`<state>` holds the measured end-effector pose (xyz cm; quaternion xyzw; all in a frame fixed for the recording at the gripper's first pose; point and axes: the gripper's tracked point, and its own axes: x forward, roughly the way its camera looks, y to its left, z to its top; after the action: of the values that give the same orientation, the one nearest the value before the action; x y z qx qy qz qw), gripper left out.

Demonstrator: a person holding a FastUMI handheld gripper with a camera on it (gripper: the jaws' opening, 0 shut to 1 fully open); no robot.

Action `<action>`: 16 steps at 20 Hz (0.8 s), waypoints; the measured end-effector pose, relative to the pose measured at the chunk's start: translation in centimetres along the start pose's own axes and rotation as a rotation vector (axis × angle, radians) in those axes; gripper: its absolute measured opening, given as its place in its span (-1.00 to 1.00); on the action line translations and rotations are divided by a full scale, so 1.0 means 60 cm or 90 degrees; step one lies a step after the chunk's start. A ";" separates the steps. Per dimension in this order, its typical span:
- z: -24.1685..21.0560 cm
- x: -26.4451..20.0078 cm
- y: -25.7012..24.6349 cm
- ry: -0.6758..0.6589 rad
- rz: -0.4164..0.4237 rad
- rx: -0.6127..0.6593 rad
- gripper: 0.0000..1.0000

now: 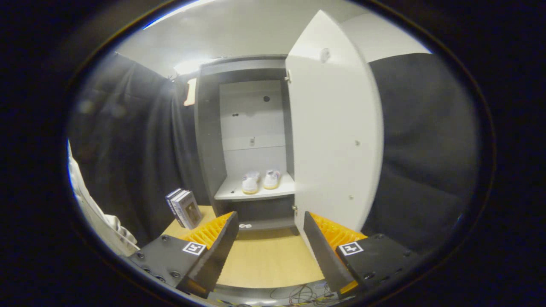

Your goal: Open the shoe cabinet door, grab the shoes and put them into the shoe cabinet, then close the shoe cabinet door.

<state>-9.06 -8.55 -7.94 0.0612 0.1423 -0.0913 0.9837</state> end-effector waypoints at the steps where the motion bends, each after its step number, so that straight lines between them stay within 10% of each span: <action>1: 0.007 -0.010 -0.043 -0.004 -0.016 0.002 0.93; 16: 0.090 0.137 -0.373 -0.021 -0.023 -0.039 0.90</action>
<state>-4.27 -32.51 -7.32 0.0269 0.1299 -0.1053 0.9855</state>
